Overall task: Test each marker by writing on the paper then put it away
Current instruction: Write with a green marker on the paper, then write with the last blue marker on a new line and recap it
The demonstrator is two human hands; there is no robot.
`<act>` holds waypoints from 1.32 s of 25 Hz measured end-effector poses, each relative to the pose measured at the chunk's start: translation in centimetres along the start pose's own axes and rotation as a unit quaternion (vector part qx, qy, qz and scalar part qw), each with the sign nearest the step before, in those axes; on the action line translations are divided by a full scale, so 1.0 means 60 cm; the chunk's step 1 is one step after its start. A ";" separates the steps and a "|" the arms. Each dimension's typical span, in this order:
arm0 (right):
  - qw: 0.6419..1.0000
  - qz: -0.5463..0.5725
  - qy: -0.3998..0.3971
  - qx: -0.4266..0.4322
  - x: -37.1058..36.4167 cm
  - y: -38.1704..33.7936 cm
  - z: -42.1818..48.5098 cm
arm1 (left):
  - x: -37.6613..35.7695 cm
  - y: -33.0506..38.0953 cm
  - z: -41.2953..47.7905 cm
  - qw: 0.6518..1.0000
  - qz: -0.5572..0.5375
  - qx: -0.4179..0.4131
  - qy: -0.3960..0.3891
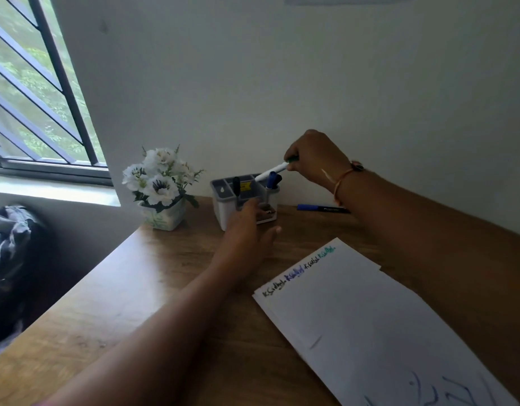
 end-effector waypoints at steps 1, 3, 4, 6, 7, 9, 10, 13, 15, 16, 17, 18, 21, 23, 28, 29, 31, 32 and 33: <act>1.000 -0.015 -0.001 0.000 -0.004 -0.005 0.008 | 0.000 0.000 0.000 1.000 0.002 -0.001 -0.001; 0.999 -0.042 0.008 -0.001 -0.005 -0.014 0.017 | -0.002 0.002 -0.002 1.000 0.002 -0.006 -0.008; 0.998 -0.058 0.013 0.000 -0.004 -0.019 0.019 | -0.003 0.003 -0.002 1.000 0.000 -0.007 -0.012; 0.997 -0.075 0.016 0.002 -0.005 -0.025 0.022 | -0.004 0.004 -0.003 1.000 -0.002 -0.006 -0.017; 0.997 -0.075 0.014 0.003 -0.007 -0.028 0.024 | -0.005 0.005 -0.004 1.000 -0.002 -0.006 -0.021; 0.998 -0.064 -0.006 0.008 -0.019 -0.033 0.029 | -0.006 0.007 -0.005 1.000 -0.001 -0.007 -0.025; 0.998 -0.054 -0.020 0.008 -0.026 -0.036 0.030 | -0.006 0.006 -0.005 1.000 -0.001 -0.007 -0.026; 0.999 -0.023 -0.047 0.002 -0.035 -0.039 0.025 | -0.006 0.004 -0.005 1.000 0.001 -0.005 -0.027; 0.999 0.012 -0.037 -0.013 -0.025 -0.022 0.011 | -0.008 0.003 -0.004 1.000 0.003 -0.005 -0.029; 0.999 0.028 -0.031 -0.025 -0.023 -0.005 0.001 | -0.008 0.004 -0.004 1.000 0.005 -0.008 -0.030; 0.998 0.033 -0.030 -0.037 -0.025 0.018 -0.012 | -0.010 0.006 -0.005 0.999 0.008 -0.013 -0.031; 0.998 0.027 -0.039 -0.050 -0.036 0.043 -0.027 | -0.011 0.008 -0.006 0.999 0.009 -0.019 -0.033; 0.990 -0.019 -0.115 -0.081 -0.109 0.111 -0.081 | -0.017 0.009 -0.005 0.999 0.012 -0.028 -0.042; 0.984 -0.038 -0.144 -0.095 -0.152 0.140 -0.111 | -0.021 0.010 -0.002 0.998 0.021 -0.031 -0.052; 0.983 -0.061 -0.115 -0.129 -0.189 0.178 -0.117 | -0.026 0.017 -0.004 0.997 0.032 -0.039 -0.058; 0.981 -0.080 -0.112 -0.135 -0.193 0.182 -0.116 | -0.025 0.016 -0.004 0.997 0.032 -0.039 -0.057; 0.980 -0.108 -0.098 -0.138 -0.192 0.182 -0.116 | -0.025 0.016 -0.004 0.997 0.032 -0.039 -0.058; 0.981 -0.107 -0.085 -0.134 -0.189 0.179 -0.116 | -0.026 0.015 -0.004 0.997 0.032 -0.038 -0.060; 0.984 -0.096 -0.074 -0.130 -0.186 0.178 -0.115 | -0.027 0.015 -0.005 0.997 0.032 -0.037 -0.062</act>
Point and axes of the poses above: each hand's wrist, its own z-axis towards the middle knuckle, its own x-axis out of the back of the hand, y = z × x, the point moved 10 cm from there along z, towards the middle knuckle, and after that the axes turned 4 degrees about -y, right-handed, at the moved point
